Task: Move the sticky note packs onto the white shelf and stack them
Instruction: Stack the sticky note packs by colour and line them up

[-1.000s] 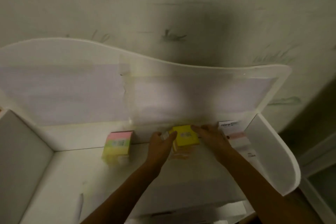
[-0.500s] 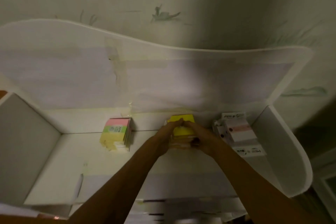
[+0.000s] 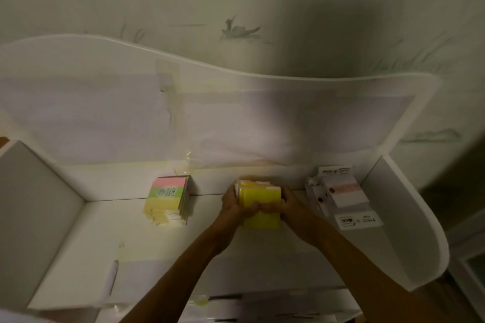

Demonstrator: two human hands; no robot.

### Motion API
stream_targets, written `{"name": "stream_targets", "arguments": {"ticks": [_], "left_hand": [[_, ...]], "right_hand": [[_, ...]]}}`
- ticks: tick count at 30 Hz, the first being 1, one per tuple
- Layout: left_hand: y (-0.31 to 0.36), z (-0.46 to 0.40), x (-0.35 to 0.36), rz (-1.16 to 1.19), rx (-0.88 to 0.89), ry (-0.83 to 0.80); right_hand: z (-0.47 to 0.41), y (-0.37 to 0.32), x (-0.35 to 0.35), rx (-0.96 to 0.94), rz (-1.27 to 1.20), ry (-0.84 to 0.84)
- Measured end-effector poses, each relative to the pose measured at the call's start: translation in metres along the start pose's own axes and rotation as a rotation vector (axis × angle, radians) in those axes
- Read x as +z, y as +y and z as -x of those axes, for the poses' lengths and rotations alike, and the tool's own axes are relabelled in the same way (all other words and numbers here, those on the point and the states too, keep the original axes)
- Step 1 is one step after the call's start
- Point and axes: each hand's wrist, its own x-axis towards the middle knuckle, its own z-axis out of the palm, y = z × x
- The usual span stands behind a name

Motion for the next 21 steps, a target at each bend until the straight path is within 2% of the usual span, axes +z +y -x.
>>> {"name": "stream_targets", "arguments": {"ticks": [3,5,11,15,19,21], "left_hand": [[-0.014,0.005,-0.014,-0.109,0.121,-0.102],[-0.019,0.009,-0.018,-0.151,0.168,-0.119],[-0.018,0.021,-0.030,-0.351,0.249,-0.154],[-0.024,0.016,-0.034,-0.393,0.251,-0.241],[-0.041,0.011,-0.035,-0.415,0.172,-0.245],[-0.047,0.007,-0.033,-0.511,0.188,-0.249]], "right_hand": [[0.003,0.016,0.003,-0.081,0.111,-0.031],[0.007,0.021,0.009,-0.143,0.230,-0.052],[0.011,0.029,0.003,-0.173,0.371,-0.141],[0.015,0.023,-0.009,-0.157,0.472,-0.293],[0.014,0.026,-0.007,-0.181,0.524,-0.325],[0.011,0.032,-0.005,-0.185,0.549,-0.331]]}}
